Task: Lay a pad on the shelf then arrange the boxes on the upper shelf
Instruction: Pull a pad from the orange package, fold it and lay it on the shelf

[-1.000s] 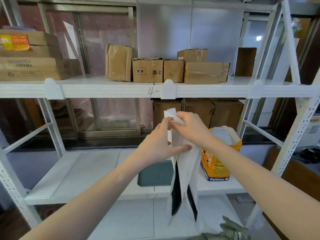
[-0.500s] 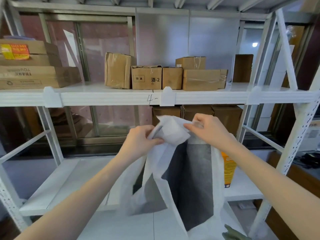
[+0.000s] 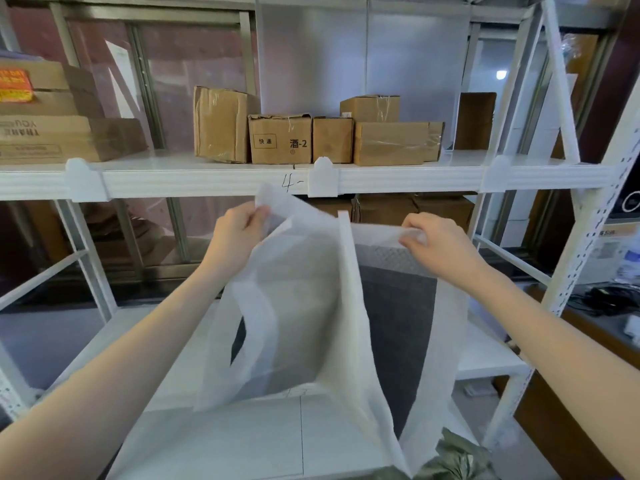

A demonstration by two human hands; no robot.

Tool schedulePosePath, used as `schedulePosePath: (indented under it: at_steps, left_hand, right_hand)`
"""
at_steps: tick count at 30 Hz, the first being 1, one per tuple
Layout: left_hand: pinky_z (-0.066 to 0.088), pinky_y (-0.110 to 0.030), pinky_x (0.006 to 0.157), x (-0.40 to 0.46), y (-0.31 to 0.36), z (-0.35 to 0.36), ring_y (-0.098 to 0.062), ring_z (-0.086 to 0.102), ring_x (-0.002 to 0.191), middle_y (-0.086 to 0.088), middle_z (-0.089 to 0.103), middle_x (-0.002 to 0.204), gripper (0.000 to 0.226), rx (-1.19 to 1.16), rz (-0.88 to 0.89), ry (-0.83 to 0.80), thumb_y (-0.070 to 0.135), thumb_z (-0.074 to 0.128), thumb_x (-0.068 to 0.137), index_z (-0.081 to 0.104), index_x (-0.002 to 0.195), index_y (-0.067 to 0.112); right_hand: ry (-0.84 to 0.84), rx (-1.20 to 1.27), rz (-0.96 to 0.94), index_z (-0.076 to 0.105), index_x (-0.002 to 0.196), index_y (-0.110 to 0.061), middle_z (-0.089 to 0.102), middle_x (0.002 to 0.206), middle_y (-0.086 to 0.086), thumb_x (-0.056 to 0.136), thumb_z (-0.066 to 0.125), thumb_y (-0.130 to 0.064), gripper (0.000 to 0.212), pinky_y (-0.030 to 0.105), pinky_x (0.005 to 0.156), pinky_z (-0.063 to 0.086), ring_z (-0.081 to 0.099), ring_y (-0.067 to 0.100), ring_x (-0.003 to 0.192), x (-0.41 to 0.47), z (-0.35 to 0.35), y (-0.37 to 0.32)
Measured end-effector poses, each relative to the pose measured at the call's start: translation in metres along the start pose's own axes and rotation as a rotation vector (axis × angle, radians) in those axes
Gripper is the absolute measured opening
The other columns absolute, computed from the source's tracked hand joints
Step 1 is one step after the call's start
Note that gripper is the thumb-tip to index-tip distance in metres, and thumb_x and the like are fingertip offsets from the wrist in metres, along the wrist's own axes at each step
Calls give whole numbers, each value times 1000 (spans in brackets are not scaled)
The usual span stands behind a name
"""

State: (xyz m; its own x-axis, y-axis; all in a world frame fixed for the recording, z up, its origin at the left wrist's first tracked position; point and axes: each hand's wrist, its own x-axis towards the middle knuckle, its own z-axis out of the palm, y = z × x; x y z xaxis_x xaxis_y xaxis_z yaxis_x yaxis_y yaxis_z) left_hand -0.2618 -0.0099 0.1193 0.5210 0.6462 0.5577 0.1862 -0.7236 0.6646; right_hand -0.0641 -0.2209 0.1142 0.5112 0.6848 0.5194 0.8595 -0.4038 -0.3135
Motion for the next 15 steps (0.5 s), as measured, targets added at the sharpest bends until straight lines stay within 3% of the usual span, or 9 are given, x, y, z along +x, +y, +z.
schedulePosePath:
  at_steps: [5, 11, 15]
  left_hand:
    - [33, -27, 57, 2, -10, -2, -25, 46, 74, -22, 61, 87, 30, 5, -12, 32, 21, 38, 98, 55, 94, -3]
    - [33, -25, 57, -2, -12, 0, -19, 47, 75, -13, 58, 96, 22, -11, -17, -2, 14, 31, 99, 48, 110, 6]
    - [36, -29, 67, -7, -9, 3, -20, 50, 86, -7, 58, 99, 32, -74, -60, -79, 33, 25, 100, 48, 102, 11]
  right_hand:
    - [11, 16, 49, 49, 95, -23, 62, 81, 8, 97, 42, -21, 7, 45, 67, 54, 60, 23, 67, -1, -7, 6]
    - [29, 29, 48, 53, 108, -19, 60, 98, 8, 94, 40, -1, 26, 45, 65, 54, 60, 28, 73, -3, -15, 0]
    - [66, 56, 17, 53, 115, -15, 56, 93, 9, 91, 38, 6, 35, 34, 55, 41, 54, 27, 73, -2, -18, -4]
